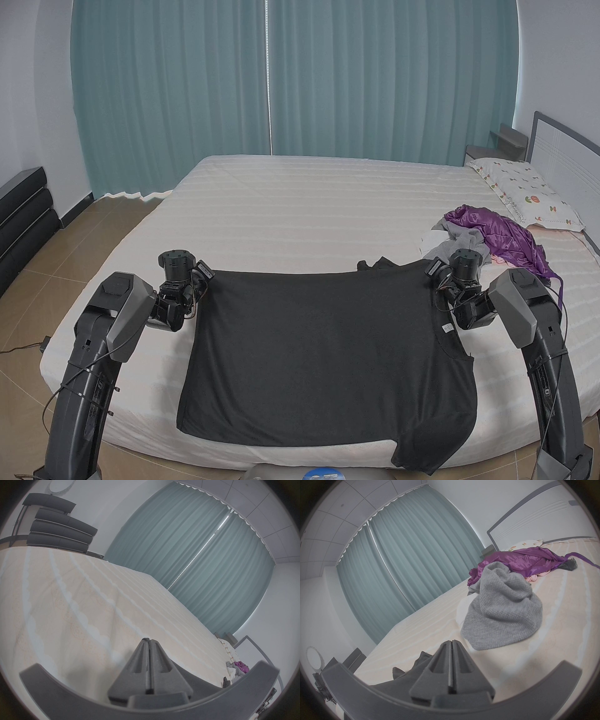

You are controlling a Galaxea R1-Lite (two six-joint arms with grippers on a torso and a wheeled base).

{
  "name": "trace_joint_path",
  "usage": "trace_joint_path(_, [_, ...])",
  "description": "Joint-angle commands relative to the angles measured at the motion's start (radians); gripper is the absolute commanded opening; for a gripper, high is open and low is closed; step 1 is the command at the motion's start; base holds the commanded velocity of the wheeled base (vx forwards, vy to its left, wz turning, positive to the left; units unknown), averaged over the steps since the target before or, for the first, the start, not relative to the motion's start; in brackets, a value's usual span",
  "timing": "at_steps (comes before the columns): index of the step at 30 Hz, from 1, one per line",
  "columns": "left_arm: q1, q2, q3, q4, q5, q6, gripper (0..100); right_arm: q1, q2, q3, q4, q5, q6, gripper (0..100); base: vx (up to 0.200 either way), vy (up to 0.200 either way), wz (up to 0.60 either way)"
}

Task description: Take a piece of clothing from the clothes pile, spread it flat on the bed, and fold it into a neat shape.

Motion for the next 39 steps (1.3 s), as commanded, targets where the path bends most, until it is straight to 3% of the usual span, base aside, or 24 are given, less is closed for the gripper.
trace_joint_path(1, [-0.003, 0.01, -0.001, -0.002, 0.0, 0.0, 0, 0.004, 0.033, -0.009, 0.001, -0.003, -0.001, 0, 0.0, 0.0, 0.0])
trace_joint_path(10, [-0.004, 0.012, -0.001, 0.012, -0.002, 0.0, 0, 0.004, 0.048, -0.006, 0.008, -0.013, -0.001, 0, 0.0, 0.0, 0.0])
trace_joint_path(11, [-0.004, 0.012, -0.001, 0.017, -0.002, 0.0, 100, 0.005, 0.05, -0.006, 0.008, -0.013, -0.002, 0, 0.0, 0.0, 0.0])
trace_joint_path(12, [-0.004, 0.012, -0.002, 0.018, -0.002, 0.0, 100, 0.005, 0.051, -0.003, 0.008, -0.013, -0.002, 0, 0.0, 0.0, 0.0])
trace_joint_path(13, [-0.006, 0.012, -0.001, 0.02, -0.002, 0.0, 100, 0.005, 0.054, -0.003, 0.008, -0.013, -0.002, 100, 0.0, 0.0, 0.0])
trace_joint_path(18, [-0.006, 0.01, -0.001, 0.018, -0.002, -0.002, 100, 0.004, 0.04, 0.005, -0.002, -0.015, 0.001, 100, 0.0, 0.0, 0.0])
trace_joint_path(24, [-0.004, -0.005, 0.028, 0.011, 0.012, -0.006, 100, -0.024, -0.096, 0.18, -0.038, -0.003, 0.016, 100, 0.0, 0.0, 0.0])
trace_joint_path(29, [0.011, -0.211, 0.32, -0.12, 0.041, -0.058, 100, -0.036, -0.335, 0.585, -0.171, 0.073, 0.045, 100, 0.0, 0.0, 0.0])
trace_joint_path(31, [0.019, -0.321, 0.478, -0.163, 0.012, -0.06, 100, -0.035, -0.43, 0.752, -0.206, 0.119, 0.067, 100, 0.0, 0.0, 0.0])
trace_joint_path(32, [0.019, -0.327, 0.49, -0.166, 0.01, -0.06, 100, -0.035, -0.438, 0.764, -0.211, 0.122, 0.068, 100, 0.0, 0.0, 0.0])
trace_joint_path(33, [0.019, -0.43, 0.639, -0.189, -0.027, -0.06, 100, -0.026, -0.53, 0.922, -0.252, 0.152, 0.093, 100, 0.0, 0.0, 0.0])
trace_joint_path(36, [0.019, -0.571, 0.852, -0.216, -0.073, -0.06, 100, -0.009, -0.639, 1.134, -0.311, 0.179, 0.111, 100, 0.0, 0.0, 0.0])
trace_joint_path(37, [0.019, -0.571, 0.852, -0.216, -0.073, -0.06, 100, -0.009, -0.639, 1.134, -0.311, 0.179, 0.111, 100, 0.0, 0.0, 0.0])
trace_joint_path(39, [0.019, -0.685, 1.035, -0.241, -0.103, -0.06, 100, 0.008, -0.707, 1.311, -0.366, 0.185, 0.116, 100, 0.0, 0.0, 0.0])
